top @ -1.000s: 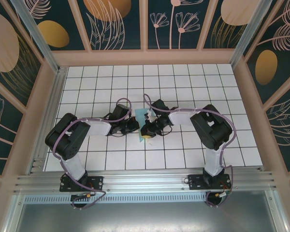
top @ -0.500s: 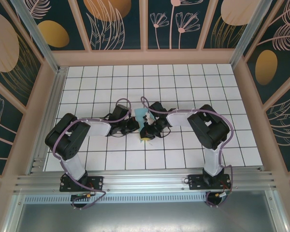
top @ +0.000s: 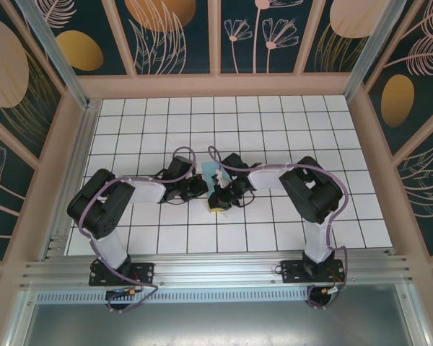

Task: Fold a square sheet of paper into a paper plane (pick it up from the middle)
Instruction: Third fold the triangle at the center of the table.

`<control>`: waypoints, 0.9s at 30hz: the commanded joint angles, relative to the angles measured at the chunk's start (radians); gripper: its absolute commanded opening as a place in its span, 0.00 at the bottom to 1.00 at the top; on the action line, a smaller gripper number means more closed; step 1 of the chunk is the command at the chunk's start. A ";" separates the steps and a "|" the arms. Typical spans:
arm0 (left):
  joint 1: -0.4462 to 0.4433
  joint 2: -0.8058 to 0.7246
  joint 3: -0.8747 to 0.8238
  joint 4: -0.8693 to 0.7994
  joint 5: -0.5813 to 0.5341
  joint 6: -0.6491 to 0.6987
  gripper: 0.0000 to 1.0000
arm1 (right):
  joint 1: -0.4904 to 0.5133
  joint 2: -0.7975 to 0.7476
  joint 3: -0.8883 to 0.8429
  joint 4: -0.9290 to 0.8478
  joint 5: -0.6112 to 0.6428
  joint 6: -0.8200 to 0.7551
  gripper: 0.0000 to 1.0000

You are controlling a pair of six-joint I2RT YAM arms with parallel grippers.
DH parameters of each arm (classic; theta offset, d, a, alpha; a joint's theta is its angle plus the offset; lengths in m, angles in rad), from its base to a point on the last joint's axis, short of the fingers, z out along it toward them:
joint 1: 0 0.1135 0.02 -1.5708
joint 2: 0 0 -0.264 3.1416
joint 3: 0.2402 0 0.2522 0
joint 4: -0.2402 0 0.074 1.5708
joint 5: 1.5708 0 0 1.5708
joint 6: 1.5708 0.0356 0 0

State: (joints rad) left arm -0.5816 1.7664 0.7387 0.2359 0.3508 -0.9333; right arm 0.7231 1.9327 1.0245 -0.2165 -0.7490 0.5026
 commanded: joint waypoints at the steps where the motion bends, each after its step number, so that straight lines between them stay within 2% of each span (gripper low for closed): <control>1: 0.003 0.020 -0.024 -0.083 -0.076 -0.011 0.00 | 0.022 0.021 -0.006 -0.062 0.050 -0.034 0.10; 5: 0.002 0.020 -0.021 -0.084 -0.075 -0.006 0.00 | 0.014 -0.033 -0.006 -0.063 0.055 -0.046 0.10; 8: 0.002 0.019 -0.018 -0.086 -0.072 0.000 0.00 | -0.031 -0.154 -0.018 -0.001 0.065 -0.011 0.11; 11: 0.002 0.020 -0.015 -0.090 -0.072 0.004 0.00 | -0.092 -0.223 -0.023 0.020 0.132 0.009 0.13; 15: 0.002 0.025 -0.009 -0.089 -0.070 0.004 0.00 | -0.120 -0.172 0.055 -0.071 0.259 -0.003 0.13; 27: 0.002 0.024 -0.001 -0.102 -0.068 0.012 0.00 | -0.073 -0.064 0.065 -0.058 0.232 0.060 0.11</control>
State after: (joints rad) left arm -0.5816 1.7664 0.7425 0.2302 0.3481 -0.9360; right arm 0.6437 1.8423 1.0794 -0.2455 -0.5232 0.5381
